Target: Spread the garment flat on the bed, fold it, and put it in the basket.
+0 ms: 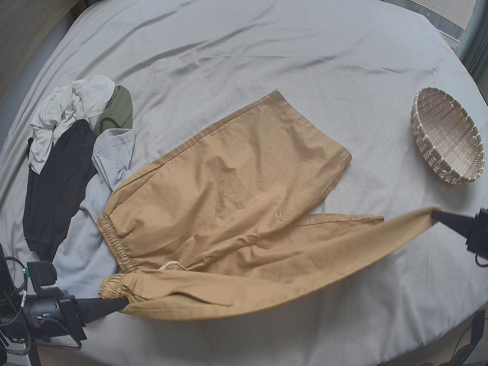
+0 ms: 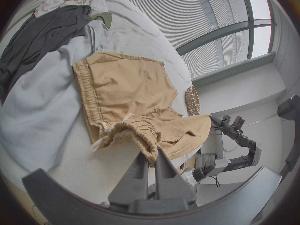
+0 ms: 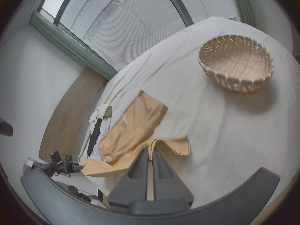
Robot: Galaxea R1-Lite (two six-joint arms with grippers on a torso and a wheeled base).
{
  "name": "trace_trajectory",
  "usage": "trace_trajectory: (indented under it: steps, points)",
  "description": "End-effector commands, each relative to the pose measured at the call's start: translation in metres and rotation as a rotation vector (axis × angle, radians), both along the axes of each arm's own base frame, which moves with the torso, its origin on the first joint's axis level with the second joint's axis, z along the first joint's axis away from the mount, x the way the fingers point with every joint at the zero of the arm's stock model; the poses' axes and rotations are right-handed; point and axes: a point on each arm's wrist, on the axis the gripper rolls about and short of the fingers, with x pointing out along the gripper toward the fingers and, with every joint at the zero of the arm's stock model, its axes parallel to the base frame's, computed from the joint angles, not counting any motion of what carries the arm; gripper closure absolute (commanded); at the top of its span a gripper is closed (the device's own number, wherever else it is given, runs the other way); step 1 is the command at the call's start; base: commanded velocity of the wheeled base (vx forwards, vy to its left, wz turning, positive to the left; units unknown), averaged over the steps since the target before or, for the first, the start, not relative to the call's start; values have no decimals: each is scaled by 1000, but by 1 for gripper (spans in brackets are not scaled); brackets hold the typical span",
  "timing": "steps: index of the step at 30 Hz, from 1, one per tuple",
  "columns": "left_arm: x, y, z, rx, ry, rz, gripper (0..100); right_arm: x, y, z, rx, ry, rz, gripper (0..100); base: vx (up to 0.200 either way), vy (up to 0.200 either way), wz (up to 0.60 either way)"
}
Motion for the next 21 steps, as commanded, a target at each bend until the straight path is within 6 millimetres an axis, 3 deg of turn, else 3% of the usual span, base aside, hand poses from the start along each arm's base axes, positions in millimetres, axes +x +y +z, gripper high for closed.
trace_trajectory:
  steps: [1, 13, 21]
  points:
    - [11, -3, 6, -1, -21, 23, 100, 35, 10, 31, 11, -37, 0, 100, 0, 0, 0]
    - [-13, 6, 23, -54, -143, 106, 100, 62, 19, 70, 37, -129, 2, 100, 0, 0, 0]
    - [-26, 10, 23, -65, -163, 136, 100, 80, 26, 76, 36, -128, 16, 100, 0, 0, 0]
